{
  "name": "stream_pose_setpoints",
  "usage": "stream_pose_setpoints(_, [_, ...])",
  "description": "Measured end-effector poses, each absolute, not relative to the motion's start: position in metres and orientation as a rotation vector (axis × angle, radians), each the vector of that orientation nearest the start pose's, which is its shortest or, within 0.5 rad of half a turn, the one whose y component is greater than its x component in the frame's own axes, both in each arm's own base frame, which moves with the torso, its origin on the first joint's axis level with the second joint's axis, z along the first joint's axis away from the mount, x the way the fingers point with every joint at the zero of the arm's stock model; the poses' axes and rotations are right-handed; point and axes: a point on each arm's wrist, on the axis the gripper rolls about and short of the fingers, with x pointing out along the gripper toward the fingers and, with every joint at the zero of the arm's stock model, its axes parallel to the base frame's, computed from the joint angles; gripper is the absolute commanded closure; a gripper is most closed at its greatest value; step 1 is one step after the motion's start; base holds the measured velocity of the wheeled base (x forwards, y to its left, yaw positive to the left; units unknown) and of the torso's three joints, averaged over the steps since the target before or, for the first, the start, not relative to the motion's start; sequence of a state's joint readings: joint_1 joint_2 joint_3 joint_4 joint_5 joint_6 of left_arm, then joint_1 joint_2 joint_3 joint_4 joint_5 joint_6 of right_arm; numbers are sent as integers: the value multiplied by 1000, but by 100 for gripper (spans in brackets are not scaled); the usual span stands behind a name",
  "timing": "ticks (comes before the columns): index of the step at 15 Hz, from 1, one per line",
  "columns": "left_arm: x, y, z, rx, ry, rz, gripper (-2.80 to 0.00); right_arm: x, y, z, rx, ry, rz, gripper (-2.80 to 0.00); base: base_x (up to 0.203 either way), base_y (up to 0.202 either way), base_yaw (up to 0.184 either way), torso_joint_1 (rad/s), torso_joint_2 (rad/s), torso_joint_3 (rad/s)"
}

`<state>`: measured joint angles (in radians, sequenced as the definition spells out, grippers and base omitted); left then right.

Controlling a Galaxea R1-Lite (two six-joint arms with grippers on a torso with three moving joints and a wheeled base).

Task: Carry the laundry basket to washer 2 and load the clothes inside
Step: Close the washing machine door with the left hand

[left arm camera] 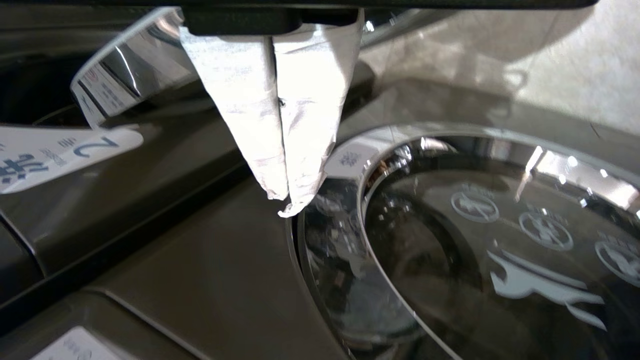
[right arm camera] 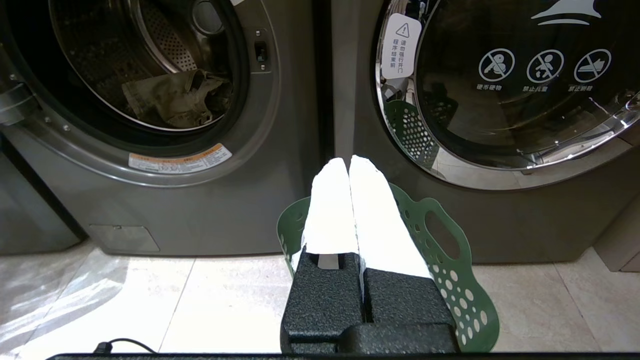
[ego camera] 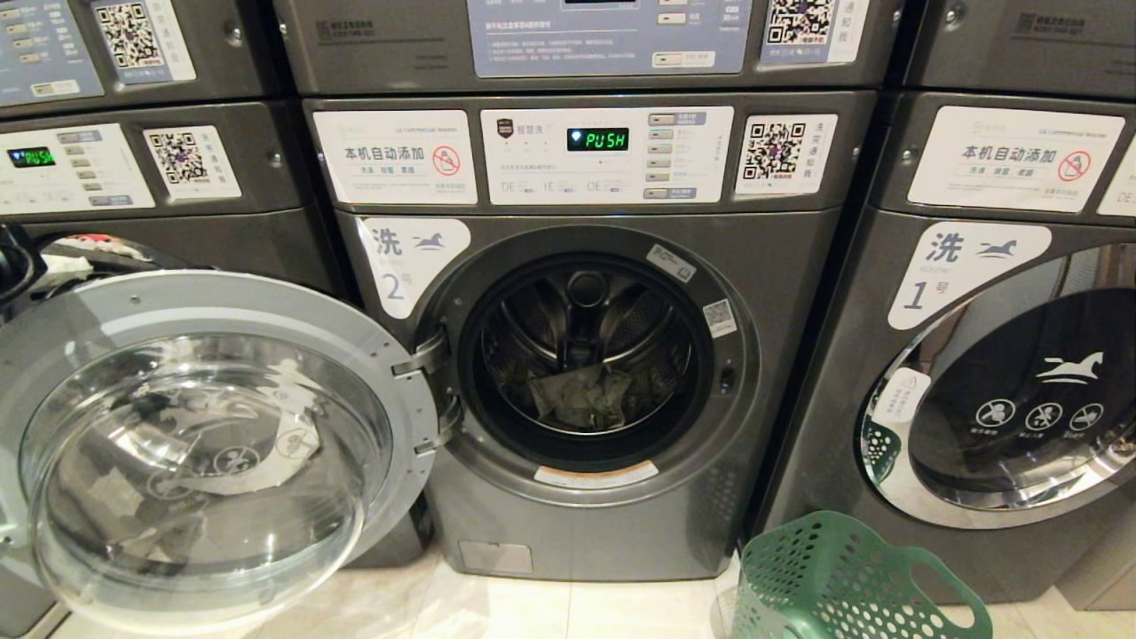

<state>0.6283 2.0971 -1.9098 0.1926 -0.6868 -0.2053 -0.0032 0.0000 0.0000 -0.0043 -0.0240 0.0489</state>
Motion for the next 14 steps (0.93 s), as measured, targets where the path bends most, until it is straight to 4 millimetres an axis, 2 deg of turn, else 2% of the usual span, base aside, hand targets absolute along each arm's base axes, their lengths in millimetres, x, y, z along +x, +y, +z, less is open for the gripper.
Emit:
stream_pose_setpoints(9, [320,209,281,-538,459,-21,0,-23,0,76,50,-5,-28,0,0,0,0,0,0,0])
stream_pose_setpoints(14, [311,203,286,-478,495,4,0,-23,0,76,53,-5,-28,0,0,0,0,0,0,0])
